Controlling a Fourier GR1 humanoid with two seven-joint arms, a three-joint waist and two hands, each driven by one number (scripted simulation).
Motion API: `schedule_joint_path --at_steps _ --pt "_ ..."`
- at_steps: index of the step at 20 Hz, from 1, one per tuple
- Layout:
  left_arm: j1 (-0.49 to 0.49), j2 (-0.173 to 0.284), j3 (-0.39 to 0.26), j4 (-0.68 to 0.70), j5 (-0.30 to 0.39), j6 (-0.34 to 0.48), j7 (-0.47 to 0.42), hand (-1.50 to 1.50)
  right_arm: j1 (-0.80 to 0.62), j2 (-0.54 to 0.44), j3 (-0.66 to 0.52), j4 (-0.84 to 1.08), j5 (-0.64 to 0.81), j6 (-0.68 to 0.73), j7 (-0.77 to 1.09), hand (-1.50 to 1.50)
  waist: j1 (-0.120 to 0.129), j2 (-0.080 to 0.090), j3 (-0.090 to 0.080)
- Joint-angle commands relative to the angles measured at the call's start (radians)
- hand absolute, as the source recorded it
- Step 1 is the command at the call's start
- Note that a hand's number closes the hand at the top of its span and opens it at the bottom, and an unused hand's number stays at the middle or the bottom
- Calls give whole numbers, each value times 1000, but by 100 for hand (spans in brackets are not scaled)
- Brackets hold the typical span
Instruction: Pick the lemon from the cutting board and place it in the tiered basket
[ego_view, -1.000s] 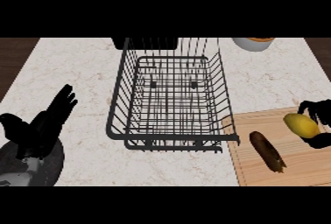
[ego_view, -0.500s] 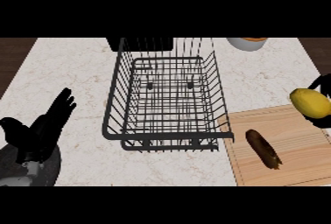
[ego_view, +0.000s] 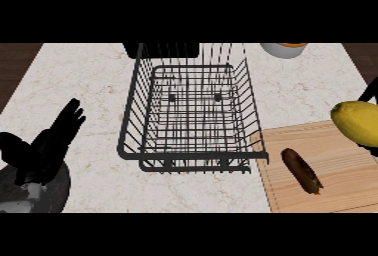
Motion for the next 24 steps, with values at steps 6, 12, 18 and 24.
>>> schedule_joint_path --at_steps 6,12,18,24 --pt "-38 -54 -42 11 -57 42 21 0 -147 168 212 -349 -26 49 521 150 16 6 1" --pt "9 -15 0 -41 -13 -27 21 0 -240 334 406 -254 168 -66 645 150 29 8 1" --pt "-40 -49 -2 17 -35 -12 19 0 -316 386 438 -130 242 -73 683 150 24 10 2" --pt "-40 -64 -5 46 -71 -14 -27 0 -395 496 493 -74 289 -68 805 150 22 8 1"
